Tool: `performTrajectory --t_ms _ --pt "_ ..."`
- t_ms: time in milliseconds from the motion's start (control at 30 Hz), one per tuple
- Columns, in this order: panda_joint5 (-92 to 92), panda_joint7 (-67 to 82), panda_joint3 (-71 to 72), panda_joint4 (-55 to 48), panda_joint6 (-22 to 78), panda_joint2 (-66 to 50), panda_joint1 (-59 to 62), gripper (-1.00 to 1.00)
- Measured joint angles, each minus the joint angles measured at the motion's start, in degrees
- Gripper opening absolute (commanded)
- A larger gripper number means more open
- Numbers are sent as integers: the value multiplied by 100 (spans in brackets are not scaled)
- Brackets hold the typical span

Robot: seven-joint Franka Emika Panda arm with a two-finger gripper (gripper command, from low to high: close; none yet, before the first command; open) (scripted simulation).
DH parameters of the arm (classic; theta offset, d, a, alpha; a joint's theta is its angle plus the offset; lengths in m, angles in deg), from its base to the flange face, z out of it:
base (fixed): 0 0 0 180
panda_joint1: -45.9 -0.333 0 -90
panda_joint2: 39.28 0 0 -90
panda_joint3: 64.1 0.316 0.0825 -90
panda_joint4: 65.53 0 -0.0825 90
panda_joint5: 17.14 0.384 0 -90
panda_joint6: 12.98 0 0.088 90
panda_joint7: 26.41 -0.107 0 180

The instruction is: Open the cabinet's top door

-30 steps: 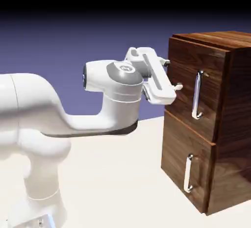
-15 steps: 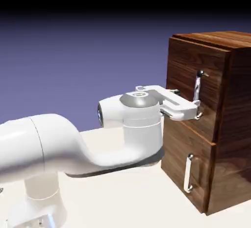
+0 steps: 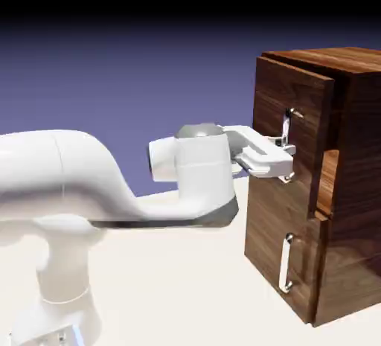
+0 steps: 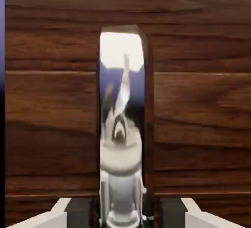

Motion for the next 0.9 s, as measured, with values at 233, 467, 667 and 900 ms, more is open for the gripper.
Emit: performTrajectory --t_ms 233,467,667,900 --pt "1070 -148 1402 896 694 -139 1366 -100" --pt "2814 427 2762 1757 1587 312 2180 -100" --pt "4308 830 3857 2228 2391 683 2374 -100" --pt "6052 1090 5172 2463 3485 833 2185 -100"
